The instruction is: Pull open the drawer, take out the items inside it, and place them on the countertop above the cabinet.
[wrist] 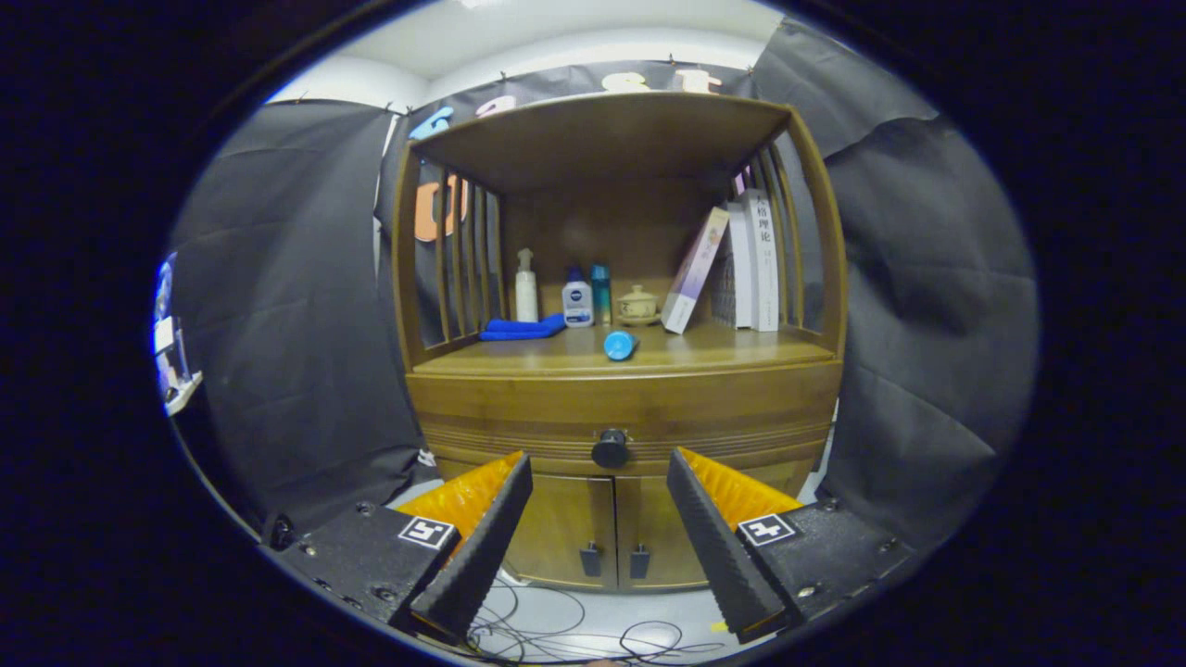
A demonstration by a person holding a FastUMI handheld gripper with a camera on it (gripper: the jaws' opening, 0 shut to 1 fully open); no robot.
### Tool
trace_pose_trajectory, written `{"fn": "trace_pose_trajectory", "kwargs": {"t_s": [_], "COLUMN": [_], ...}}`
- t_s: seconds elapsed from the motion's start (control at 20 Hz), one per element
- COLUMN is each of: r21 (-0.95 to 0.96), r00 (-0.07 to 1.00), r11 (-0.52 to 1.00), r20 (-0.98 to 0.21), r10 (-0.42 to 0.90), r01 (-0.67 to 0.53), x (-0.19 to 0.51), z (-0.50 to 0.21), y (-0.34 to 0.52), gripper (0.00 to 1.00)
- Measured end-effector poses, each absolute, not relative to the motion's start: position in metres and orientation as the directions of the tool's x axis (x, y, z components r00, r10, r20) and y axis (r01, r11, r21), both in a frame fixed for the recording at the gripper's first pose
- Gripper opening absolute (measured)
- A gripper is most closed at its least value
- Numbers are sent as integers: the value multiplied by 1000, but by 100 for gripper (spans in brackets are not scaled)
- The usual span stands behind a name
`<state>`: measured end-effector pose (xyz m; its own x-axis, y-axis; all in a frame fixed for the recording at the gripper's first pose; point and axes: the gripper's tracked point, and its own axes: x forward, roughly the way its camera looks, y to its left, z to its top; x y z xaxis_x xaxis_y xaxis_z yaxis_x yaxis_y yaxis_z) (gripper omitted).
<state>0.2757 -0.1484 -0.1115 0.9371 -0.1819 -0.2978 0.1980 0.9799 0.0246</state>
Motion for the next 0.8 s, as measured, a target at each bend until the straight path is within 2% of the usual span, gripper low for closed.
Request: {"fn": "trace_pose_trajectory", "kwargs": {"t_s": [0.45, 0.8], "r21": [28, 30], "r00": [979, 987], "r11": [990, 991], "r20": [-159, -95], "r10": [-129, -130], "r01": [135, 134], "x": [185, 136], "z": [-22, -6], "y": [-124, -108], "gripper": [96, 96]}}
